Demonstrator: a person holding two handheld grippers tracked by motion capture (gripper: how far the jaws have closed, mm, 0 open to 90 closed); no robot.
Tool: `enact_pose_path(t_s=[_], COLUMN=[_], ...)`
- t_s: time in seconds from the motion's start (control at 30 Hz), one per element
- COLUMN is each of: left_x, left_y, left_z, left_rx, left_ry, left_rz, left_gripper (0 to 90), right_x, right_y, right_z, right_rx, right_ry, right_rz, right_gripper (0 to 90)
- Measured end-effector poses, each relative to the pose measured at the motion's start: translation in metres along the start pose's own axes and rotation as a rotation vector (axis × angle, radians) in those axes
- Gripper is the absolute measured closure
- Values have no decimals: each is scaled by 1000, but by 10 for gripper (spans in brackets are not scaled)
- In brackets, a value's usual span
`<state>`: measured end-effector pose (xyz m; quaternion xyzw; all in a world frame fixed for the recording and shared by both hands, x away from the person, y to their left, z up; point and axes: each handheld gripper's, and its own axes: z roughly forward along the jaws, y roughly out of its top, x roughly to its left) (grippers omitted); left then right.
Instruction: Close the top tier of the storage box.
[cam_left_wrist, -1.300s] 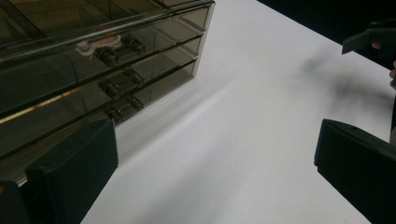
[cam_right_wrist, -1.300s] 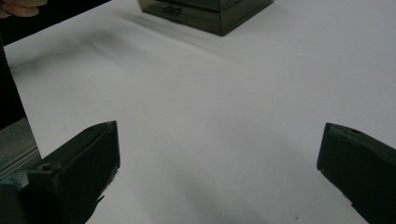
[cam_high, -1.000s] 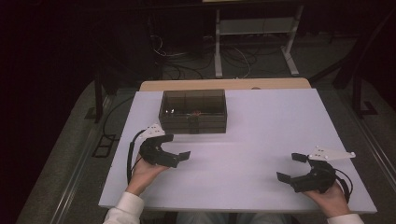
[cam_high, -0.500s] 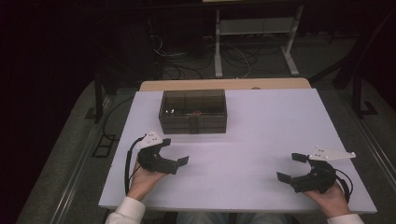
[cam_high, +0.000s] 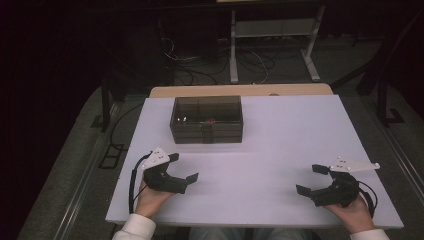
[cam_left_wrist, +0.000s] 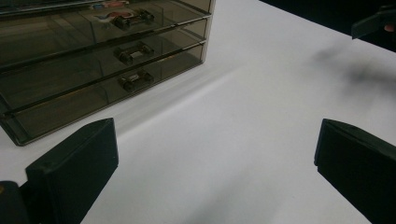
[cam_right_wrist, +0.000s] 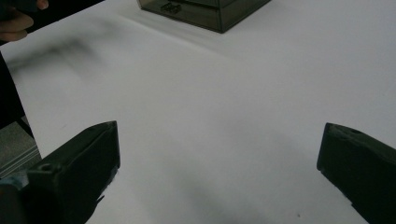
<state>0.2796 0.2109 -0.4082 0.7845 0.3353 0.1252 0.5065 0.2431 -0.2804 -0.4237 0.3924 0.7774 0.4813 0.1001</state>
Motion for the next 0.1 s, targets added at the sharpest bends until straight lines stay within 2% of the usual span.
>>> enact_pose_path(t_s=[0.1], left_x=[0], left_y=[-1], left_z=[0], left_rx=[1], left_ry=[-3], left_rz=[2], left_gripper=[0], right_x=[0], right_y=[0], right_z=[0], right_rx=[-1], right_ry=[0], right_rz=[1], right_gripper=[0])
